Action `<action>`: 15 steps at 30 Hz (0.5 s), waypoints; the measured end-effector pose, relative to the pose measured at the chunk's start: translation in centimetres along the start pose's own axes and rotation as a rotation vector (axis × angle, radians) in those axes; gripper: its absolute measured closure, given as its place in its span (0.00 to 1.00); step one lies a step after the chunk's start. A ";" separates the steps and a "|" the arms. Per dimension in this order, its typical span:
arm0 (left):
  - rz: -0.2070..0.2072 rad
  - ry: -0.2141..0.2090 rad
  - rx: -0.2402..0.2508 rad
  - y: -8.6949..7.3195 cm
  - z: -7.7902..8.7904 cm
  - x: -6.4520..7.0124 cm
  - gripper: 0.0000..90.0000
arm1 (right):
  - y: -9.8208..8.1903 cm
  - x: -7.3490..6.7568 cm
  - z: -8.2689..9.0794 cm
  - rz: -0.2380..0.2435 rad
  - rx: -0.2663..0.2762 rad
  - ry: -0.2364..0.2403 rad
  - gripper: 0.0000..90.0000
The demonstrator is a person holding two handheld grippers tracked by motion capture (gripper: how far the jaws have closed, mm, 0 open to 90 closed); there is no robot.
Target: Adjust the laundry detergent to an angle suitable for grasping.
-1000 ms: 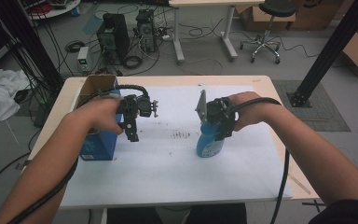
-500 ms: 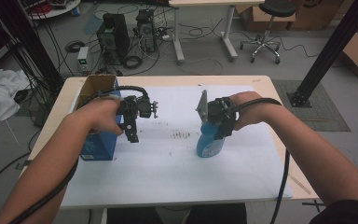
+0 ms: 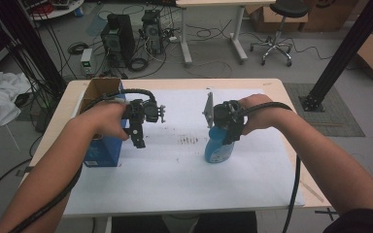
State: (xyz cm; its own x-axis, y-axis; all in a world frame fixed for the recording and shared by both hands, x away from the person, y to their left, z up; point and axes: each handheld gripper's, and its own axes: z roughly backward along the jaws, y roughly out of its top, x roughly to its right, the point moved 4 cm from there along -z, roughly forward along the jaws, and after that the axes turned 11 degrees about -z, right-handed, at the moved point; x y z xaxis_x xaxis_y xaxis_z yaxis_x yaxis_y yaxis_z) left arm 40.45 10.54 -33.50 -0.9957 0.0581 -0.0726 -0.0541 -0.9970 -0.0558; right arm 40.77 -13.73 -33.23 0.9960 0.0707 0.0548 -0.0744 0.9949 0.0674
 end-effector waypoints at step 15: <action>-0.004 0.012 0.002 0.0 0.5 0.3 0.00 | -0.2 0.0 2.1 -0.132 0.002 0.005 0.42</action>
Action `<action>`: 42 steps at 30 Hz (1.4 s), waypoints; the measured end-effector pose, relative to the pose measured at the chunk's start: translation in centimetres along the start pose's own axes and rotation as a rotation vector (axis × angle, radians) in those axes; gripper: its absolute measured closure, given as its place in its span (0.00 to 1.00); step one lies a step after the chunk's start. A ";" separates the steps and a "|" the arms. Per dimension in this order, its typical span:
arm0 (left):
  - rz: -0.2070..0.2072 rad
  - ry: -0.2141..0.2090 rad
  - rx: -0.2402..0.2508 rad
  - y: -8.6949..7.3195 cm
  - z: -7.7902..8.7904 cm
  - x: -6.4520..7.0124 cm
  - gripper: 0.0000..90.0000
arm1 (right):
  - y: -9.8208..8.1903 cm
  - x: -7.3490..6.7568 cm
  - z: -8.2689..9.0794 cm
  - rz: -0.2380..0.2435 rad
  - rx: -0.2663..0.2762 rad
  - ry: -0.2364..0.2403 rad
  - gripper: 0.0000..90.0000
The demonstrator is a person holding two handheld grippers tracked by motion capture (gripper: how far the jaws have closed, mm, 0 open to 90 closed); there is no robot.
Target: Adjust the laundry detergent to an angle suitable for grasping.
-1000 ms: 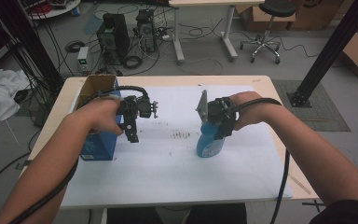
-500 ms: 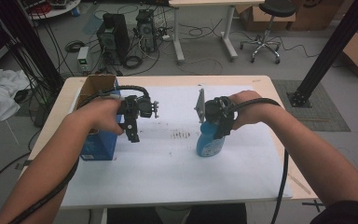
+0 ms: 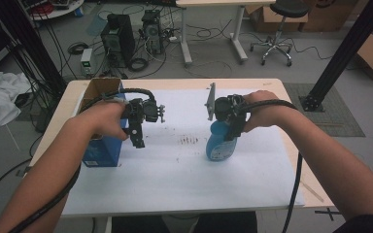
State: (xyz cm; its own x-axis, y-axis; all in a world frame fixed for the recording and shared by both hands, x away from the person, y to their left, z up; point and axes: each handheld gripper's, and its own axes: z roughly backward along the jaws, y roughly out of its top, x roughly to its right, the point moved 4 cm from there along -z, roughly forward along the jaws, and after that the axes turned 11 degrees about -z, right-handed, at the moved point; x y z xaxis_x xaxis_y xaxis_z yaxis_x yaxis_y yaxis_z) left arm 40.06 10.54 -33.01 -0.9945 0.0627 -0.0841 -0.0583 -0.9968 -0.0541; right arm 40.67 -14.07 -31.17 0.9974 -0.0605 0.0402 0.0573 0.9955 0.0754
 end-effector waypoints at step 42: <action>-0.018 0.005 0.004 0.0 0.1 1.1 0.00 | 0.5 1.3 -0.3 -0.614 -0.034 -0.037 0.42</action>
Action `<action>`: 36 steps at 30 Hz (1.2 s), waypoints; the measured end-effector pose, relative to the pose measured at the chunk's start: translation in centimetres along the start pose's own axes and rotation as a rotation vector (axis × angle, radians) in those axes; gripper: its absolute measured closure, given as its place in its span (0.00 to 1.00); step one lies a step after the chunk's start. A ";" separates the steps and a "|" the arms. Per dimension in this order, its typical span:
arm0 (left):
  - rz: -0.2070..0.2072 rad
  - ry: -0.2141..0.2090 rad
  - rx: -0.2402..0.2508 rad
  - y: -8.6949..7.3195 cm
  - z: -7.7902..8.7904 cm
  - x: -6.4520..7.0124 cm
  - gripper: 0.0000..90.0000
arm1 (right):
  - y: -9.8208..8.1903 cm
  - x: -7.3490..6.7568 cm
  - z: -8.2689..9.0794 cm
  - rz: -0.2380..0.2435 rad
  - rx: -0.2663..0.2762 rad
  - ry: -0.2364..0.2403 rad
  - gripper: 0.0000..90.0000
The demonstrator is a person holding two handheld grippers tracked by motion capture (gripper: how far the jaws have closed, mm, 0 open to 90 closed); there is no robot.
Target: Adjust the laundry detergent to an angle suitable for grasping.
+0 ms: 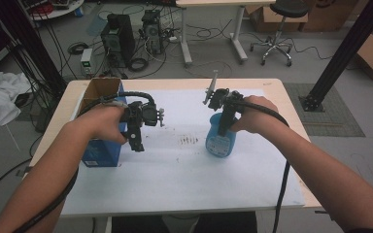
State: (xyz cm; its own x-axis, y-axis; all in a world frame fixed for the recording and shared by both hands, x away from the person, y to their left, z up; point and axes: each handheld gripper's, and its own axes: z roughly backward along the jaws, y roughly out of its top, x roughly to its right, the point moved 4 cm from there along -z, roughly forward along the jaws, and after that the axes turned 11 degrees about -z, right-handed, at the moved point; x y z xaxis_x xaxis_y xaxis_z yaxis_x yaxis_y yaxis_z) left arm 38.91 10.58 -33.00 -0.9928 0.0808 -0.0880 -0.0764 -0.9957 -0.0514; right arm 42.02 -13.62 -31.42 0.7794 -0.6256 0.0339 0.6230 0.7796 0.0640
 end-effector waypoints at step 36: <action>0.001 -0.007 0.004 -0.3 -0.5 0.1 0.00 | -0.1 -0.2 -1.5 -0.017 0.033 0.000 0.41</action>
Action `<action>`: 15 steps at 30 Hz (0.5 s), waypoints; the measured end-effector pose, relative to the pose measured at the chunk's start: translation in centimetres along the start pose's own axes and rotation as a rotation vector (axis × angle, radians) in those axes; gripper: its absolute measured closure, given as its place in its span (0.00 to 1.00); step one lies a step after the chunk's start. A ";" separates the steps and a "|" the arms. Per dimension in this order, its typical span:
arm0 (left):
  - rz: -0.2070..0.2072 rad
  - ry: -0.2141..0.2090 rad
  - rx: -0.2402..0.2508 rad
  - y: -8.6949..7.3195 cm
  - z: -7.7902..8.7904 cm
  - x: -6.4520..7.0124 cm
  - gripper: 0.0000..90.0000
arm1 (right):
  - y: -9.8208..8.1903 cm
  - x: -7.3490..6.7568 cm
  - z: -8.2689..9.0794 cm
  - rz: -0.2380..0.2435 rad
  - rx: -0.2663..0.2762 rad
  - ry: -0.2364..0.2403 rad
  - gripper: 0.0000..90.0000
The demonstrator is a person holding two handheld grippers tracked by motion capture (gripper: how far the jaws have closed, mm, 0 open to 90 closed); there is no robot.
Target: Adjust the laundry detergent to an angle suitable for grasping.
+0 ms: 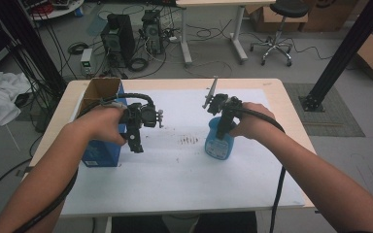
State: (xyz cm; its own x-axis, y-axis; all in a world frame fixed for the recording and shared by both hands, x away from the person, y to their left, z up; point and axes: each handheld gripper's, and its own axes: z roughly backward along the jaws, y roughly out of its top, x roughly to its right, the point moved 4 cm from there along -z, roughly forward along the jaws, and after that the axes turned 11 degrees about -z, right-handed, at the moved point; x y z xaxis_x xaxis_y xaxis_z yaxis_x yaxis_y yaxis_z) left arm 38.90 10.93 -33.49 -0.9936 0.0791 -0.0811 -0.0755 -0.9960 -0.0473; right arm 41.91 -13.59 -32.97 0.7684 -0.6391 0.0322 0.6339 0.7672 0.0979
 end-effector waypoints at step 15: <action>0.001 -0.003 0.002 -0.1 0.0 0.0 0.00 | 0.0 -0.1 0.3 0.036 0.002 -0.003 0.28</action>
State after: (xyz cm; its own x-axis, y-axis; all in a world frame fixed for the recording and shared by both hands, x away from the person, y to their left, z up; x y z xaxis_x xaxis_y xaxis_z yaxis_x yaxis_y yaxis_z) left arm 38.91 10.98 -33.45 -0.9938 0.0784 -0.0786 -0.0750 -0.9962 -0.0452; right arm 41.81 -13.54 -32.65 0.7907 -0.6110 0.0386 0.6054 0.7897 0.0989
